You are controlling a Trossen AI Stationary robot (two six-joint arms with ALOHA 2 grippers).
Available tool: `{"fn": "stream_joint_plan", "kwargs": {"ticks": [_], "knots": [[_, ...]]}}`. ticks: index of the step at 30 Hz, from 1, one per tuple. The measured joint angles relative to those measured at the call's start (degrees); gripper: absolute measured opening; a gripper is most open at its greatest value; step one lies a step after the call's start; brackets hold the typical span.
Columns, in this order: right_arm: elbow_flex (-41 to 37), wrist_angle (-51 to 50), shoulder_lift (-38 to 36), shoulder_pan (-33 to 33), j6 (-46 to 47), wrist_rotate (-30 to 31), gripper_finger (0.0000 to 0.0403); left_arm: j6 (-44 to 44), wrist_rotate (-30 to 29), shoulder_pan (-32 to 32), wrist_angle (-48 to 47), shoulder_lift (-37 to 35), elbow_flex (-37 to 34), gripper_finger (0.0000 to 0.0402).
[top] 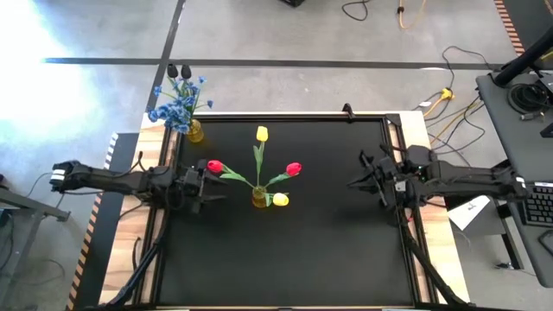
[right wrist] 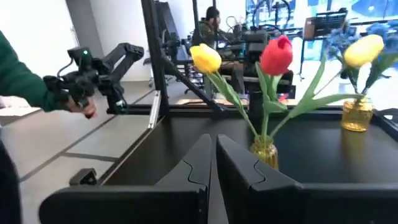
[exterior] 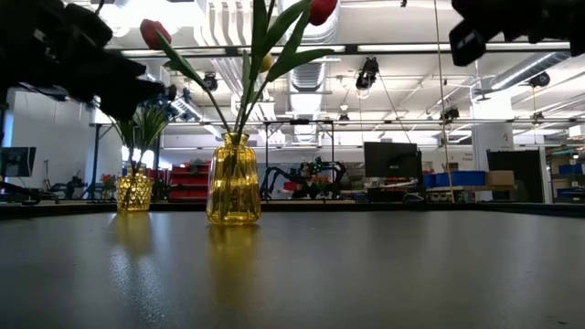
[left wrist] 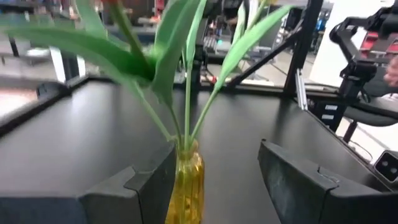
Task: Sort flowers into vase by color
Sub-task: Return to Home Position
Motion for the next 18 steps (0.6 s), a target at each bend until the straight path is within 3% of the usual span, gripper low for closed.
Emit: {"fn": "stream_joint_plan", "kwargs": {"ticks": [5, 10, 13, 15, 18], "knots": [[-5.0, 0.1, -5.9, 0.0, 0.9, 11.0, 0.0018, 2.7, 0.0, 0.0, -4.1, -6.3, 0.0, 0.0214], [-10.0, -1.9, -13.8, 0.0, 0.7, 12.3, 0.0018, 3.2, -0.1, 0.0, -10.9, -12.8, -0.5, 0.0214], [-13.6, -3.8, -19.2, 0.0, 0.2, 16.3, 0.0018, 4.4, -0.3, 0.0, -8.2, -17.4, -3.4, 0.0214], [-16.4, -3.6, -23.0, 0.0, -0.4, 19.9, 0.0018, 4.6, -1.3, 0.0, -11.1, -20.4, -3.7, 0.0214], [-20.4, 0.7, -22.9, -0.1, -0.8, 20.5, 0.0018, 5.9, -1.3, 0.2, -11.8, -22.6, -3.7, 0.0214]]}}
